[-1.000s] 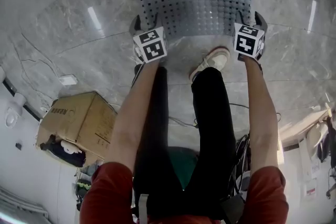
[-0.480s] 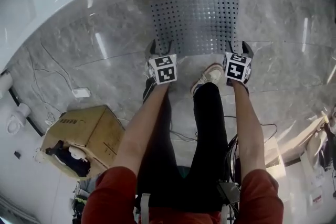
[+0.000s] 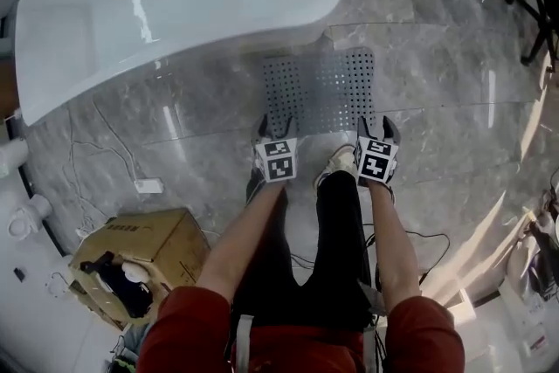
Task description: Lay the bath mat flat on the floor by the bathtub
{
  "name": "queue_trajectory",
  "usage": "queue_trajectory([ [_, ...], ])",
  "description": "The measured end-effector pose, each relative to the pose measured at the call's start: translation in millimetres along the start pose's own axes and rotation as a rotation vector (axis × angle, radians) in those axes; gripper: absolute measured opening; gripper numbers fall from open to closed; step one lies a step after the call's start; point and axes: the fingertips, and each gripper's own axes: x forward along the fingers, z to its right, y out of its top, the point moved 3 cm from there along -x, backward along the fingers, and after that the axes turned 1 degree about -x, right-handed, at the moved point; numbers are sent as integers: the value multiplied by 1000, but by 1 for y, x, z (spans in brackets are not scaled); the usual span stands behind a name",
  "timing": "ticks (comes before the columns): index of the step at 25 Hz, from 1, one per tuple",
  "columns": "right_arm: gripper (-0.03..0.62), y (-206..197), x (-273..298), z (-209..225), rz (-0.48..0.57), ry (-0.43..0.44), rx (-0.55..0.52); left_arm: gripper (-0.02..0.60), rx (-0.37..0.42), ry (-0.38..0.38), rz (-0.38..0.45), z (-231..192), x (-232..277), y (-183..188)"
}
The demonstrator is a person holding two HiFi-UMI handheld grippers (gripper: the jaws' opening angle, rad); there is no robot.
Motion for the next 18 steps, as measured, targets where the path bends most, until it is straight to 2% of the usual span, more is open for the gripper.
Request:
queue_trajectory([
  [6,261,49,-87,-19,91,31,27,272,4,-29,72,9,-79,53],
  [9,261,85,-127,-27,169,48,32,272,14,-41,107,10,-112,76],
  [13,261,140,-180,-34,292,40,44,272,-14,-53,199,9,-160,119],
  [18,261,185,-244,-47,384,34,51,272,-6,-66,306,7,-224,164],
])
